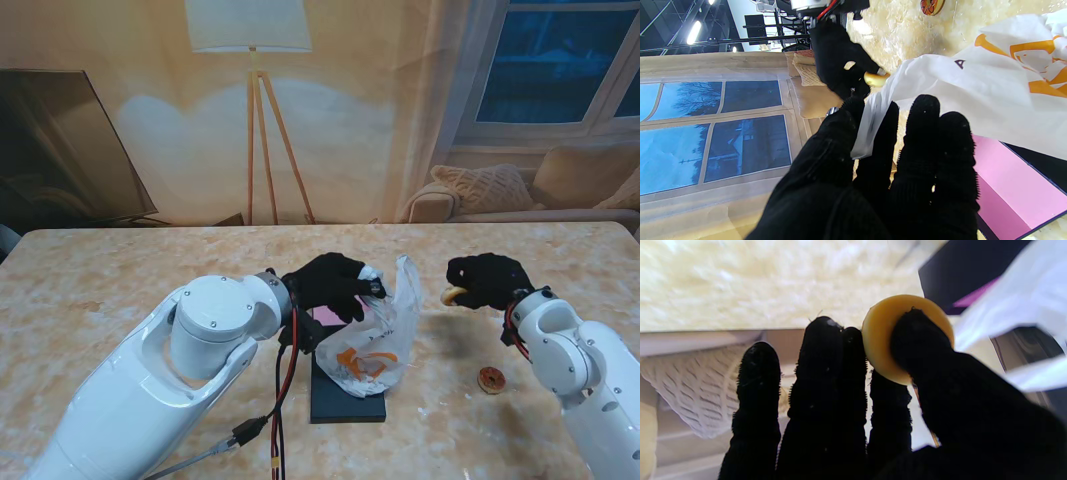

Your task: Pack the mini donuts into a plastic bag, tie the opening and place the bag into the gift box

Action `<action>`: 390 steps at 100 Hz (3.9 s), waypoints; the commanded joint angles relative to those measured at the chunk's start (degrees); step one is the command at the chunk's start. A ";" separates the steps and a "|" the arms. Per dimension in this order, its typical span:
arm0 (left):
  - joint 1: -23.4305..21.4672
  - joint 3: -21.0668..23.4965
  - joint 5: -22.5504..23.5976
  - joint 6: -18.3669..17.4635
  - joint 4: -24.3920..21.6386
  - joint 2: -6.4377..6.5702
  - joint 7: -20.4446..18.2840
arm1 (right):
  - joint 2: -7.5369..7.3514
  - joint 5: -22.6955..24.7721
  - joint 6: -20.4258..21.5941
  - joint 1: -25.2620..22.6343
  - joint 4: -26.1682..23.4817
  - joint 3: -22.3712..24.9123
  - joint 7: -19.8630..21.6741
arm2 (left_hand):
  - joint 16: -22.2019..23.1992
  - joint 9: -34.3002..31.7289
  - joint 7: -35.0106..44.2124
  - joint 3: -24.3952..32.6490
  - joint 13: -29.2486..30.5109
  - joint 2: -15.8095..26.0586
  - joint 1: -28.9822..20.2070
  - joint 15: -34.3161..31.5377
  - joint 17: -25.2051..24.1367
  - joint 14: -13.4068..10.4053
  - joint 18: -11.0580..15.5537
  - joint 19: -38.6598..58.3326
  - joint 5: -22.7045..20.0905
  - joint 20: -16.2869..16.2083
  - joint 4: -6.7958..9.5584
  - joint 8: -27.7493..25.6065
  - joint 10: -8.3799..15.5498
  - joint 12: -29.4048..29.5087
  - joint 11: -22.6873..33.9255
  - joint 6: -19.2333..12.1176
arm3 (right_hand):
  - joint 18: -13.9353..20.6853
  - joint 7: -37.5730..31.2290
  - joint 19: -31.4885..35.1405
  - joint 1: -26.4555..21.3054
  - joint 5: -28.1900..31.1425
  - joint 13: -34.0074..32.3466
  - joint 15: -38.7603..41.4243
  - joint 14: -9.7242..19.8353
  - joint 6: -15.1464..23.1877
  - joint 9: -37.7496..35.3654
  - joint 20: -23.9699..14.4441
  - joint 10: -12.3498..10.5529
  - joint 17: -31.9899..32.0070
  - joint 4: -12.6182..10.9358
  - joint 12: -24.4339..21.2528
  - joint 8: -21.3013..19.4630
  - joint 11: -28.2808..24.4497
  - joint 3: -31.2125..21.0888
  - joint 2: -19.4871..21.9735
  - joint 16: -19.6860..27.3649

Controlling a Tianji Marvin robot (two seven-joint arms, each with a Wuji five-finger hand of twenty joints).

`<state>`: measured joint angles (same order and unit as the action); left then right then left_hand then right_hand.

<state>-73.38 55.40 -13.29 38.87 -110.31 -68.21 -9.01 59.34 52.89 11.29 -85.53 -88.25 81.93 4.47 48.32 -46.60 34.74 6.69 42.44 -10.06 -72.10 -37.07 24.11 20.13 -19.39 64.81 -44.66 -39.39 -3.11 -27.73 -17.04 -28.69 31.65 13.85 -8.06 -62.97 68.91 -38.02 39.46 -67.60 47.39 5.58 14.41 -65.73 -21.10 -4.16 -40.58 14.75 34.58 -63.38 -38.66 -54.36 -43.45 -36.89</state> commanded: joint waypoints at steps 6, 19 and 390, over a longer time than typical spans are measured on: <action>-0.57 0.47 -0.11 -0.33 -0.76 0.27 -1.76 | 0.66 -1.05 1.04 3.50 -0.13 -0.46 1.45 | 1.09 -0.11 1.51 -0.33 0.14 -0.21 -1.86 -1.59 0.09 0.29 0.76 1.48 -1.01 -1.65 -0.75 -0.49 0.10 -0.37 0.36 -1.04 | -0.54 -3.51 1.18 -2.52 1.43 -0.64 1.84 1.58 3.53 -0.33 -1.30 -0.92 0.04 -2.54 0.90 -0.38 -2.53 -5.84 0.90 -1.20; -1.18 0.98 -0.05 -1.06 -1.15 0.82 -3.02 | 0.90 -1.54 0.86 6.65 1.67 -1.55 0.01 | 1.10 -0.15 1.52 -0.33 0.21 -0.27 -1.86 -1.61 0.08 0.35 0.74 1.49 -1.07 -1.67 -0.74 -0.53 0.10 -0.34 0.38 -1.13 | -0.27 -4.17 0.47 -2.86 0.47 0.23 2.16 1.64 3.48 0.65 -1.42 -0.99 0.47 -2.60 0.86 -0.03 -3.21 -4.96 2.00 -1.05; -1.27 1.30 0.48 -1.43 -1.42 0.61 -2.07 | -5.13 -32.55 12.96 13.21 -1.62 -10.82 38.28 | 1.76 -0.55 0.92 -0.37 0.94 -0.36 -1.85 -2.66 0.48 0.57 0.21 2.69 -1.39 -3.12 -0.74 -0.21 -0.39 0.17 0.57 -0.69 | 2.26 9.37 -5.97 5.60 1.82 -0.81 1.66 4.34 3.01 -0.31 -5.57 -2.74 -1.36 0.88 3.28 27.58 -3.45 4.91 2.39 -3.32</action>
<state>-74.59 56.56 -12.69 37.55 -111.20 -67.46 -10.09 54.18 19.84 24.66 -72.06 -89.43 71.34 41.52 49.09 -46.59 34.74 6.69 42.51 -10.06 -72.11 -38.48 24.11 20.18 -19.62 66.03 -44.66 -40.89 -3.11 -27.72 -17.16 -28.69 31.67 13.85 -5.67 -54.45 63.25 -34.03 41.62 -68.19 49.49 7.75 17.55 -65.70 -25.50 -6.54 -42.16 15.57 37.51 -38.34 -42.20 -49.88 -42.67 -39.20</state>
